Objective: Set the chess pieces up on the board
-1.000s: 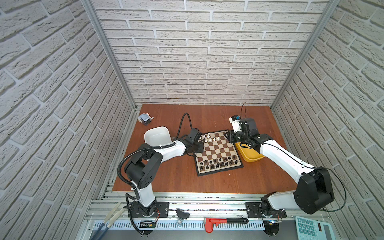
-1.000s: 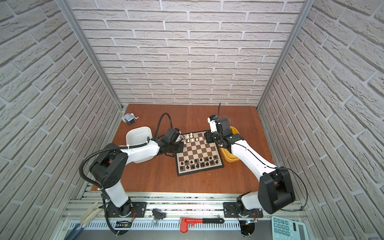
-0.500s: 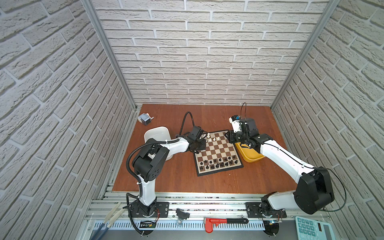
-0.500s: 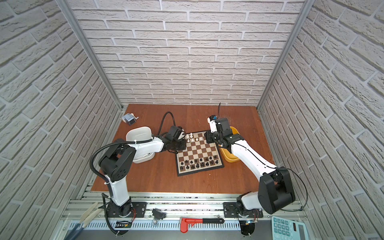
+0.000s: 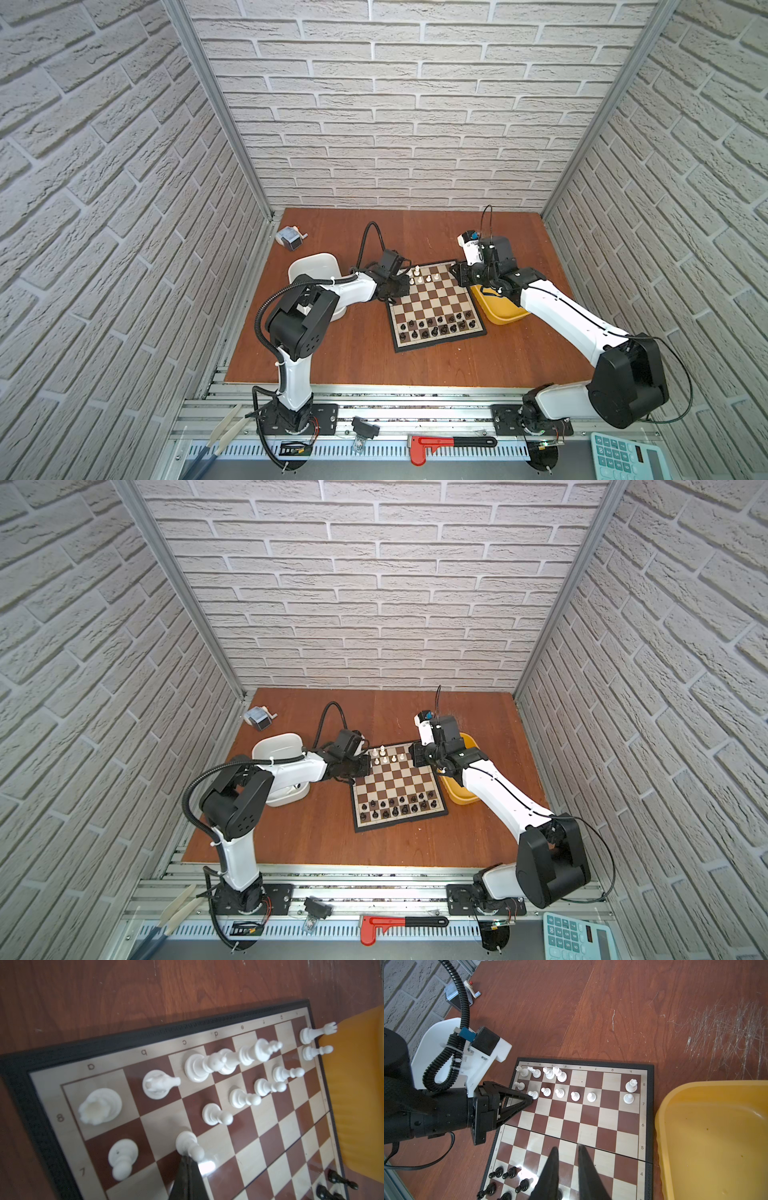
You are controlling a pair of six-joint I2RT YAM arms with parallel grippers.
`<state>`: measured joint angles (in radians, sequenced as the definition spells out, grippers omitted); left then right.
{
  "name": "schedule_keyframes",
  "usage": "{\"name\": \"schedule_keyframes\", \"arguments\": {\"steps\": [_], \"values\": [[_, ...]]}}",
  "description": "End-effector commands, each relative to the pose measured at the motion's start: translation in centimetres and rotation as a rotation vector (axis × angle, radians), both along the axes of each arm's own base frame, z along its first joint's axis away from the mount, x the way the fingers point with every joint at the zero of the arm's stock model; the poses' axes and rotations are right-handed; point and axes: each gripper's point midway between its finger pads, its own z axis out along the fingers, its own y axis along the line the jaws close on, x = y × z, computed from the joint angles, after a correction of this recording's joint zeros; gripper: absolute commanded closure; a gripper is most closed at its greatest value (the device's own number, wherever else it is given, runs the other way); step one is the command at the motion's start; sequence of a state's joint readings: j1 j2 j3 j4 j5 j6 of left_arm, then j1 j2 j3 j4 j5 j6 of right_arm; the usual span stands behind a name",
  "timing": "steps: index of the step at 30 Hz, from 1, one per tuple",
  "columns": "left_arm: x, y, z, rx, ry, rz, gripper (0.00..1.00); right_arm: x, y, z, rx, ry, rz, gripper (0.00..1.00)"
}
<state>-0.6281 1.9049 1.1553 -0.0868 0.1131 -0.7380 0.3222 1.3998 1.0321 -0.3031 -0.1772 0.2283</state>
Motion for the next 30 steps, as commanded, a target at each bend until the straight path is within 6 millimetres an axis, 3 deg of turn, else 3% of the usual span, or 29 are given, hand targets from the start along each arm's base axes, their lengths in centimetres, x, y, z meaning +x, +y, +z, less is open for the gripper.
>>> {"name": "schedule_keyframes", "arguments": {"steps": [1, 17, 21, 27, 28, 30], "values": [[1.5, -0.1, 0.5, -0.023, -0.037, 0.031, 1.00, 0.1, 0.3, 0.1, 0.001, -0.012, 0.012, 0.80], [2.4, 0.9, 0.5, -0.024, -0.049, 0.077, 1.00, 0.0, 0.5, -0.2, 0.008, -0.007, 0.022, 0.80], [2.1, 1.1, 1.3, -0.034, -0.060, 0.074, 1.00, 0.1, 0.5, -0.3, 0.007, -0.003, 0.021, 0.80], [1.0, 2.1, 5.7, -0.012, -0.139, 0.062, 1.00, 0.6, 1.1, 0.7, 0.042, -0.044, 0.032, 0.76], [0.8, 3.0, 6.7, 0.023, -0.164, 0.069, 1.00, 0.9, 1.1, 1.5, 0.052, -0.073, 0.025, 0.72], [0.2, 5.4, 9.0, 0.108, -0.223, 0.101, 0.96, 1.3, 1.2, 3.0, 0.085, -0.139, 0.016, 0.54]]}}
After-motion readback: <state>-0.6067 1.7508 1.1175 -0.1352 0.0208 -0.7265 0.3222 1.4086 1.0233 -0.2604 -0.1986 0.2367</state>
